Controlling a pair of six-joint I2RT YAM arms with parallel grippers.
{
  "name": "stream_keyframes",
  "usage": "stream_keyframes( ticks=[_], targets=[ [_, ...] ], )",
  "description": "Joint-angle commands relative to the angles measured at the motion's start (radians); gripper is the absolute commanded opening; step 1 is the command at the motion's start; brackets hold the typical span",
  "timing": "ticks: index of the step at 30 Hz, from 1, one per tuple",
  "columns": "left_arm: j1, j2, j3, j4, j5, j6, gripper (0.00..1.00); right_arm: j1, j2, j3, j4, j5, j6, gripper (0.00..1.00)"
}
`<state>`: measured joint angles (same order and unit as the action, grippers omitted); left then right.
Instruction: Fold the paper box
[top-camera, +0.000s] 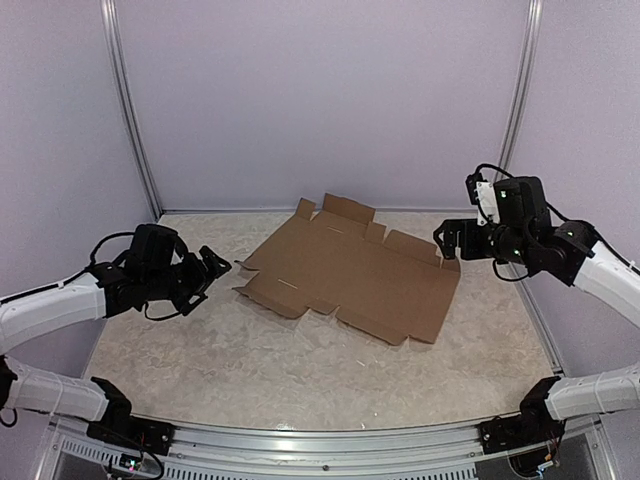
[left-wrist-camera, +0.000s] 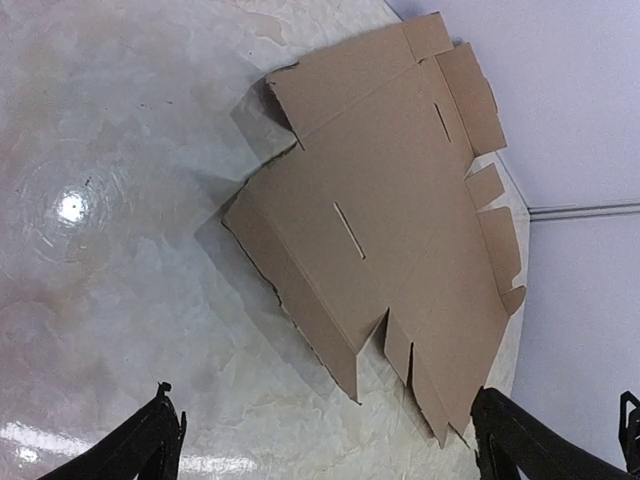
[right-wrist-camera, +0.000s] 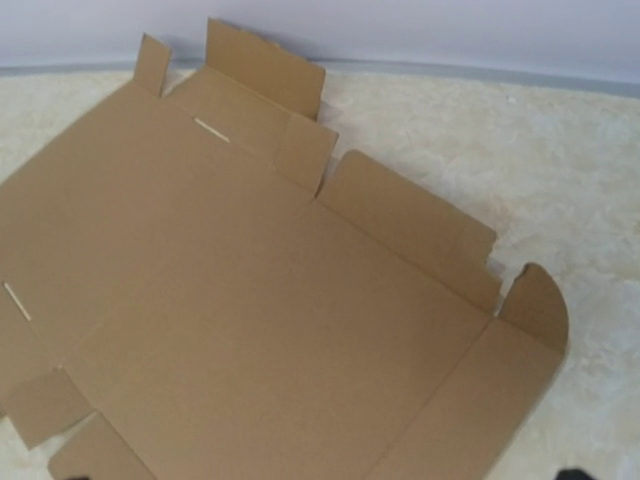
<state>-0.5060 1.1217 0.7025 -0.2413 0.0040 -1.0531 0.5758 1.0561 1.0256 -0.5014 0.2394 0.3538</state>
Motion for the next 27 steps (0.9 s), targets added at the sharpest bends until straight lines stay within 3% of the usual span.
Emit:
stream_keyframes(
  ticks=[1,14,21,27],
  targets=[
    [-0.006,0.08,-0.036,0.21,0.099,-0.125,0.96,0.01,0.015,-0.012,-0.006,-0.002,0.007,1.0],
    [-0.011,0.393,0.014,0.359,0.18,-0.275,0.83,0.01,-0.03,-0.042,-0.018,0.025,0.019,1.0],
    [-0.006,0.524,0.034,0.497,0.231,-0.359,0.72,0.01,-0.031,-0.04,-0.021,0.038,0.017,1.0],
    [-0.003,0.574,0.062,0.501,0.222,-0.359,0.57,0.01,-0.033,-0.044,-0.023,0.047,0.015,1.0]
  ],
)
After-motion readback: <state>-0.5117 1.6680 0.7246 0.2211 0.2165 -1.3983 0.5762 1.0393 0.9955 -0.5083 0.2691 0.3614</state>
